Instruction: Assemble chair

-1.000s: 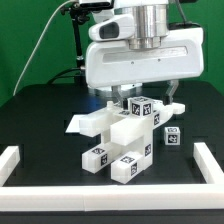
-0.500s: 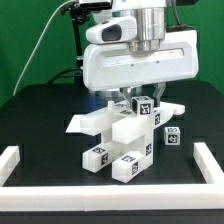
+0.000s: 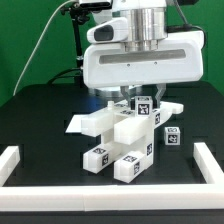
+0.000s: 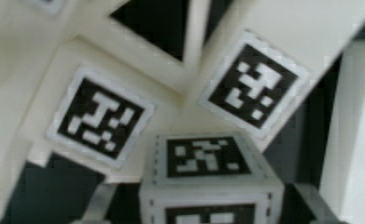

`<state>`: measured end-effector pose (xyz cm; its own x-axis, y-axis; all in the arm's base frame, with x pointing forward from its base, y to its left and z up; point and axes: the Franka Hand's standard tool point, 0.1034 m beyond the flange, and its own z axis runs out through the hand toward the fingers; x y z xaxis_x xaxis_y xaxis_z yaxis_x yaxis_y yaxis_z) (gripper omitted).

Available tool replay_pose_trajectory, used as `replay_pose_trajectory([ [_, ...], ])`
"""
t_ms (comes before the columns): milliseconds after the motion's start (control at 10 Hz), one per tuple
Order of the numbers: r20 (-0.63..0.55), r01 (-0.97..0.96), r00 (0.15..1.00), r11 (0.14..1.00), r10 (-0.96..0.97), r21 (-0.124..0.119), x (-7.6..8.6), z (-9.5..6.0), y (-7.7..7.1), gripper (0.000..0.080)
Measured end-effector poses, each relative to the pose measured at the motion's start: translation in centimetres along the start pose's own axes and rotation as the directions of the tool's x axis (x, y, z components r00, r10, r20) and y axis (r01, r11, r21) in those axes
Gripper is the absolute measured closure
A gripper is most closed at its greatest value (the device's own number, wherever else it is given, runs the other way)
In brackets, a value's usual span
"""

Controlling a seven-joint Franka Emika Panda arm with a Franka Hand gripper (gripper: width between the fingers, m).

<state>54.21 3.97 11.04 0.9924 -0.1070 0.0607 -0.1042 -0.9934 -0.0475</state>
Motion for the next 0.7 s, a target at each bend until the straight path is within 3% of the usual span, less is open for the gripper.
replay_pose_trajectory([
  [700,0.007,-0.431,0.902,0.902,0.431,0.011,-0.06,0.07,-0.19,0.0517],
])
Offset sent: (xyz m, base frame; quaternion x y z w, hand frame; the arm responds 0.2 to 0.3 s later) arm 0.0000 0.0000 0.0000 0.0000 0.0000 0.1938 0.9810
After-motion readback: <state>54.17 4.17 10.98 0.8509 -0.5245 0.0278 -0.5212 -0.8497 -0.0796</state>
